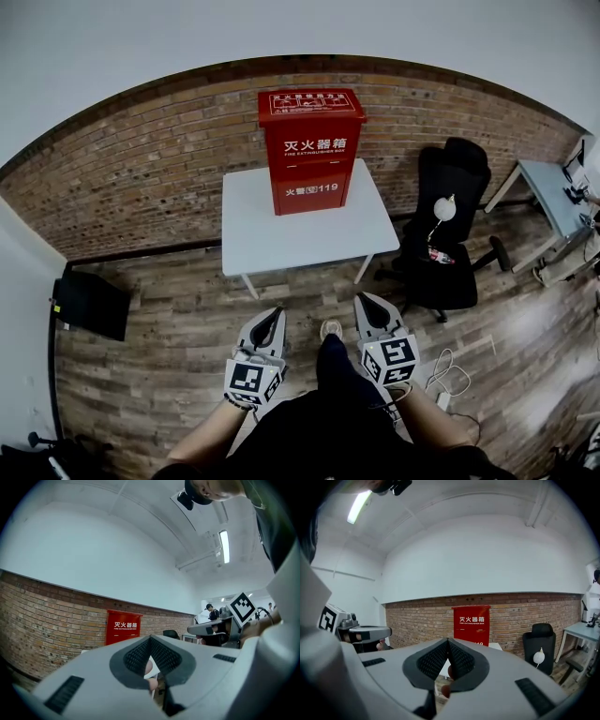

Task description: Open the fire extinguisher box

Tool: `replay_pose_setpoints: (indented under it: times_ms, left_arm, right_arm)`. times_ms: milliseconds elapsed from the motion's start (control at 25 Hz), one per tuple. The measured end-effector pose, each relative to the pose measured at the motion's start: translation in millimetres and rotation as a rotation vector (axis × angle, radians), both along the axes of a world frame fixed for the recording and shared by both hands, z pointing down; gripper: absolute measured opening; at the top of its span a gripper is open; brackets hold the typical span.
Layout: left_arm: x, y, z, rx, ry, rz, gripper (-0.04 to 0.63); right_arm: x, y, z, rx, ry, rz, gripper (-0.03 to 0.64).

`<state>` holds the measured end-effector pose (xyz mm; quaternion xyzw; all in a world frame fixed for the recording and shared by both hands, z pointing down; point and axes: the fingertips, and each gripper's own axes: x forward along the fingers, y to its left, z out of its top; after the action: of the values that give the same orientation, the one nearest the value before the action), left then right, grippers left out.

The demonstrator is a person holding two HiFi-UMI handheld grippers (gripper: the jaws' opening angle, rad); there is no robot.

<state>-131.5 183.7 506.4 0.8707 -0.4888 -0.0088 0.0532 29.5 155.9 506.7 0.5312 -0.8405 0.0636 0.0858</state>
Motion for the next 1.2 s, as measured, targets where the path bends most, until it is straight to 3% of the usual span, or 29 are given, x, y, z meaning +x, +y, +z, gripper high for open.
replay_pose_setpoints:
  times_ms: [480,1200]
  left_arm:
    - [-1,-78,-1,0.006,-0.021,-0.035,0.049]
    - [28,-296,-10,-0.045,-0.050,-0.143,0.049]
  right_arm:
    - [12,-82,0,-0.011,-0.063,-0.023,0.018]
    - [66,-311,-11,-0.033,-0.109,-0.113,0.018]
